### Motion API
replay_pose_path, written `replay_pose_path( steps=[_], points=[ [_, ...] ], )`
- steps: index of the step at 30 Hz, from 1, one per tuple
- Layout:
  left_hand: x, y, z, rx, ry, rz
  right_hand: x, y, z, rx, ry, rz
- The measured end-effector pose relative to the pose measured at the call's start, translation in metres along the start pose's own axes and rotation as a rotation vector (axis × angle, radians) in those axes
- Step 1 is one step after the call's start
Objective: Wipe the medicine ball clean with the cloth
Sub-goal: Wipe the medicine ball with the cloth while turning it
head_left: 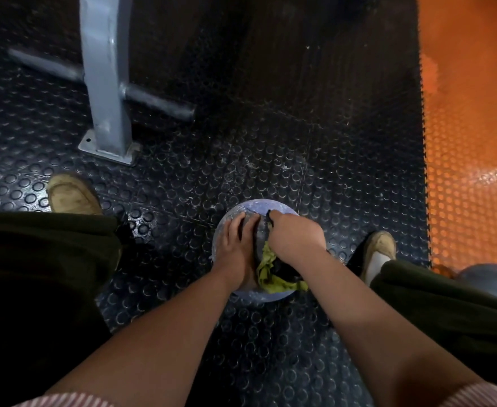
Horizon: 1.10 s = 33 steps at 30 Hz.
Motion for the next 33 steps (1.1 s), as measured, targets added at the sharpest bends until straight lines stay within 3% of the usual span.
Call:
replay_pose_path(
  steps=[6,15,23,28,33],
  points=[
    [-0.009,0.001,-0.004,0.013,0.012,-0.02,0.048,-0.033,-0.006,-0.033,0.063,-0.031],
    [-0.003,0.0,-0.002,-0.073,0.004,0.067,-0.014,0.003,-0.002,0.017,-0.024,0.0],
    [-0.016,0.0,0.0,0.081,0.019,-0.055,0.029,-0.033,-0.002,-0.023,0.081,-0.08],
    [-0.017,0.005,0.005,0.09,0.053,-0.024,0.046,-0.049,-0.004,-0.049,0.176,-0.063],
    [-0.013,0.012,0.006,0.056,0.031,0.04,0.051,-0.052,-0.021,-0.126,0.106,-0.065]
  ],
)
Point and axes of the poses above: each hand's wrist, its own x-axis away from the middle knuckle, its own y-axis out of the back of the hand, z = x × y, the point moved 1 cm from there along -x, towards the middle knuckle, and after that the axes turned 2 degrees about y, right-handed, at the moved point
